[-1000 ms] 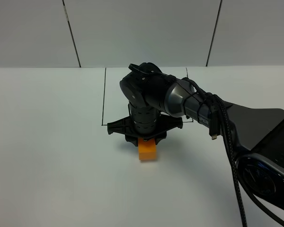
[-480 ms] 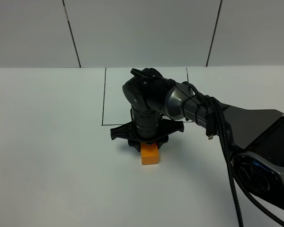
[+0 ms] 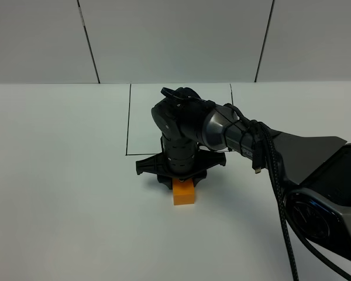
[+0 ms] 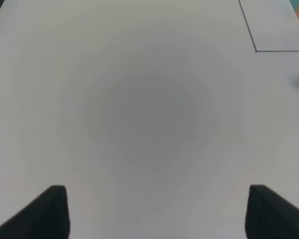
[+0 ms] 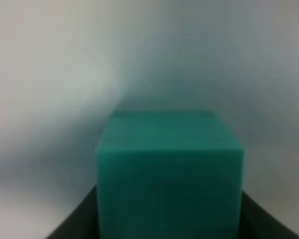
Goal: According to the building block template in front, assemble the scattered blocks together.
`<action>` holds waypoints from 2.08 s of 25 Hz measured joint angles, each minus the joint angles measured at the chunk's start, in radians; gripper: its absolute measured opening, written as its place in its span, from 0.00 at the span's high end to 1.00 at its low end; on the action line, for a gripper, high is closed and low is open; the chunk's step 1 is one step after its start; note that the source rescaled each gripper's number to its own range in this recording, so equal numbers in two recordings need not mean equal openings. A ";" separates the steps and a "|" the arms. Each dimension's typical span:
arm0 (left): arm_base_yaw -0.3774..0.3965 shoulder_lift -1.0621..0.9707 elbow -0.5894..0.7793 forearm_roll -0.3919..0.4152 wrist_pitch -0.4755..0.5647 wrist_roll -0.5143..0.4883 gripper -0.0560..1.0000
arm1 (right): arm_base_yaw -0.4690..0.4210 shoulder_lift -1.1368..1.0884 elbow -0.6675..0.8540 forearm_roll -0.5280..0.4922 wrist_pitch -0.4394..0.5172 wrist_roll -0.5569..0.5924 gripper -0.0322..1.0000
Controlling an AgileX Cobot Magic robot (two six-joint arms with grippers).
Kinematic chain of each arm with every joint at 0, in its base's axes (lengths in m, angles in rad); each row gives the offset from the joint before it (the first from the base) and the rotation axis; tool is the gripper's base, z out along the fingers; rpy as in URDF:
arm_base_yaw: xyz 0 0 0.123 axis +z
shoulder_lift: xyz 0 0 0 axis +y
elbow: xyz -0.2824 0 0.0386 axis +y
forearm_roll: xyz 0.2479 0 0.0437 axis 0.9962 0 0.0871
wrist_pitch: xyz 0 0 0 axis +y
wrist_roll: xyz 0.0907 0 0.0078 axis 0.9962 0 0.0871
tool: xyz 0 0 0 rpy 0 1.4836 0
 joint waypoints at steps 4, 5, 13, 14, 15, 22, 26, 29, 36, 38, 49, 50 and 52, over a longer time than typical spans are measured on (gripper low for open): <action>0.000 0.000 0.000 0.000 0.000 0.000 0.35 | -0.006 0.000 0.000 0.023 -0.015 0.000 0.95; 0.000 0.000 0.000 0.000 0.000 0.000 0.35 | -0.008 0.000 0.000 0.027 -0.016 0.000 0.95; 0.000 0.000 0.000 0.000 0.000 0.000 0.35 | -0.019 0.004 0.000 0.034 -0.031 -0.009 0.19; 0.000 0.000 0.000 0.000 0.000 0.000 0.35 | -0.019 0.000 0.000 0.033 -0.033 -0.019 0.11; 0.000 0.000 0.000 0.000 0.000 0.000 0.35 | -0.019 -0.003 0.000 0.033 -0.035 -0.028 0.06; 0.000 0.000 0.000 0.000 0.000 0.002 0.35 | -0.034 -0.079 0.000 0.048 -0.034 -0.160 0.00; 0.000 0.000 0.000 0.000 0.000 0.002 0.35 | -0.062 -0.139 0.000 0.042 0.024 -0.315 0.00; 0.000 0.000 0.000 0.000 0.000 0.002 0.35 | -0.098 -0.170 0.000 0.027 0.057 -0.446 0.00; 0.000 0.000 0.000 0.000 0.000 0.001 0.35 | -0.255 -0.257 0.001 0.063 0.043 -0.538 0.00; 0.000 0.000 0.000 0.000 0.000 0.001 0.35 | -0.311 -0.289 0.018 0.077 0.029 -0.548 0.00; 0.000 0.000 0.000 0.000 0.000 0.001 0.35 | -0.633 -0.487 0.270 0.090 -0.056 -0.589 0.00; 0.000 0.000 0.000 0.000 0.000 0.001 0.35 | -0.652 -0.515 0.302 0.090 -0.070 -0.596 0.00; 0.000 0.000 0.000 0.000 0.000 0.001 0.35 | -0.679 -0.572 0.367 0.089 -0.104 -0.610 0.00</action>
